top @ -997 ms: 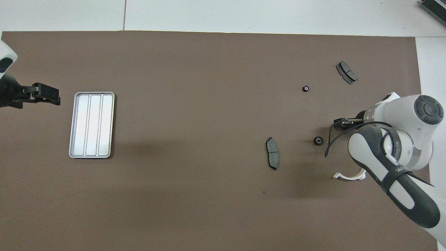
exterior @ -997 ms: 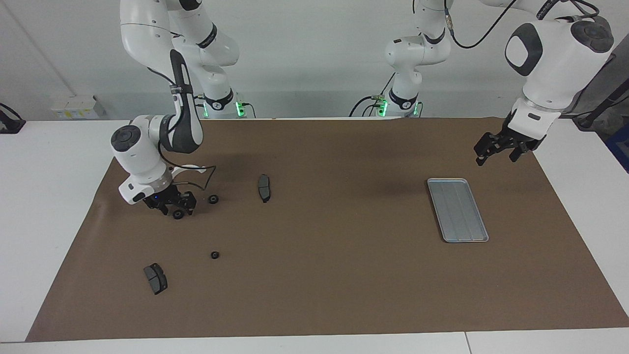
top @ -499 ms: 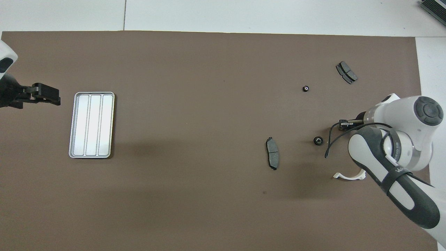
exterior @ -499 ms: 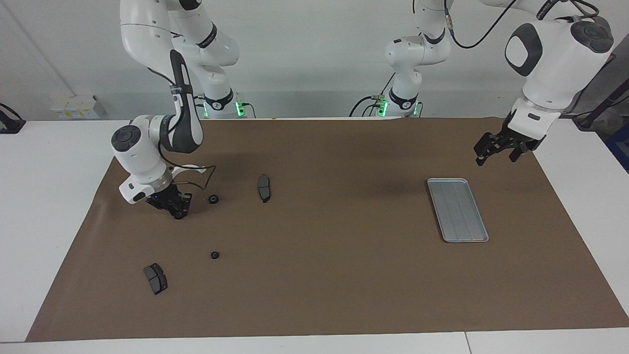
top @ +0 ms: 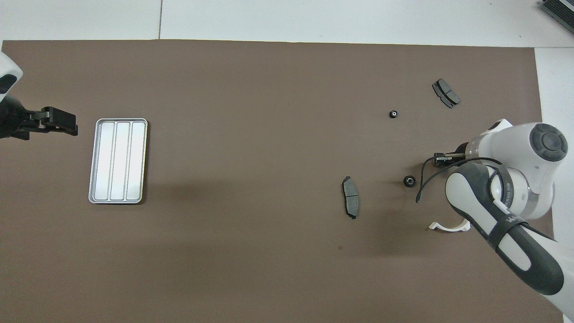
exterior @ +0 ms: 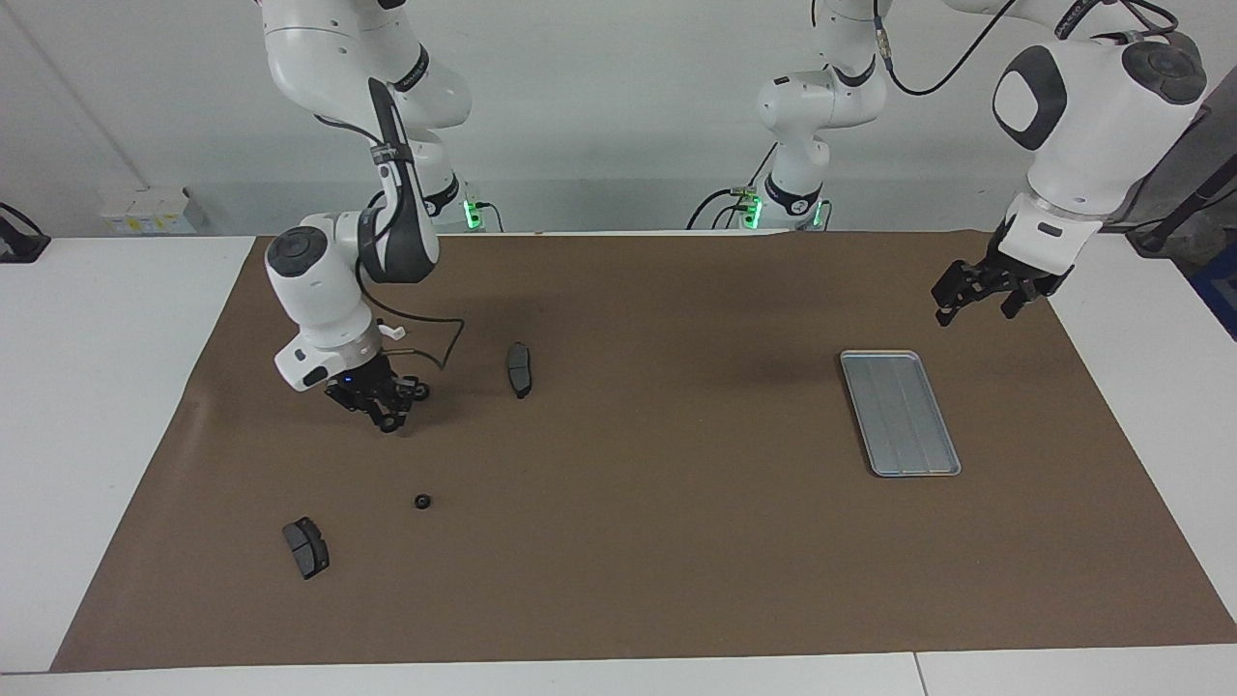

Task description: Pick bearing gear from pile to tray

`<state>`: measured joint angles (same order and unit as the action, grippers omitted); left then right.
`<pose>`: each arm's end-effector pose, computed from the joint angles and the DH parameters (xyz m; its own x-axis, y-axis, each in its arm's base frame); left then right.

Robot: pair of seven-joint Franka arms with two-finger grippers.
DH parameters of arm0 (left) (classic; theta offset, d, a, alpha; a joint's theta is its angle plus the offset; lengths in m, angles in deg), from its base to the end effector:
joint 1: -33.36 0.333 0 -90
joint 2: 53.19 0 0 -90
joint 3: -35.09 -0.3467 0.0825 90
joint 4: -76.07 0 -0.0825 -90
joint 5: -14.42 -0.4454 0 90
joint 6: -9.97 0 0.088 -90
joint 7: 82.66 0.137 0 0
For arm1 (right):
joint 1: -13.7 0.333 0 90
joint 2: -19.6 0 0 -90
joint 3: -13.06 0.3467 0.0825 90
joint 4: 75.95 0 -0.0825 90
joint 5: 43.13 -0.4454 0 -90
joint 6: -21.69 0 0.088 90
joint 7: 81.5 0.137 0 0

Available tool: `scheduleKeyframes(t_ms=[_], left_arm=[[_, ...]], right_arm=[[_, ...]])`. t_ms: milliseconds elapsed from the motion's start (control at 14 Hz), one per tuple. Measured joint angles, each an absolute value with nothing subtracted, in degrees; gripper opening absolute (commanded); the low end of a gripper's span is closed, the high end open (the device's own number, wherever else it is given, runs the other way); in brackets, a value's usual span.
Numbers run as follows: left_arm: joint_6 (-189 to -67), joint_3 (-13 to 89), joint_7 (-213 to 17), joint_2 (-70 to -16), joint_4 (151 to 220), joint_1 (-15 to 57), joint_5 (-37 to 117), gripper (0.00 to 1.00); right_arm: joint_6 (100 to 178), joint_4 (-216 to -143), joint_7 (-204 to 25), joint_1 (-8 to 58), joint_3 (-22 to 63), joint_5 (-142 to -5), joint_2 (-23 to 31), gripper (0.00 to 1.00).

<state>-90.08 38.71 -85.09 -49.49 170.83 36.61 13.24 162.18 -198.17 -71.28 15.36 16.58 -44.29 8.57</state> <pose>0.6491 -0.0007 0.5553 0.9991 0.0326 0.0285 0.0330 -0.9993 -0.0151 0.6302 0.0573 0.2878 0.9871 -0.1066 0.1194 -0.1014 -0.9937 -0.0484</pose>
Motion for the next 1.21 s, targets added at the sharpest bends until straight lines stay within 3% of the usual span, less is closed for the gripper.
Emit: scheduleKeyframes(t_ms=[427,570,641,855,1211], left_arm=[[-90.1,38.7,-85.1,-49.5,171.7,36.7,13.2,1.0],[-90.1,38.6,-85.1,-49.5,171.9,36.7,13.2,0.84],[-90.1,38.6,-85.1,-49.5,171.9,36.7,13.2,0.7],[-90.1,38.6,-85.2,-49.5,172.2,36.7,13.2,0.03],[-90.1,38.7,-85.2,-49.5,172.5,36.7,13.2,0.0]], right_arm=[[160.8,-191.7,-50.1,29.2,16.8,-44.3,6.7,0.0],[159.1,-187.9,-45.5,32.6,16.8,-43.9,4.5,0.0],[157.0,-184.9,-43.2,34.1,16.8,-42.9,3.0,0.0],[151.7,-174.5,-35.6,38.4,16.8,-39.1,-2.7,0.0],[146.2,-161.7,-28.9,45.5,16.7,-38.6,-12.5,0.0]])
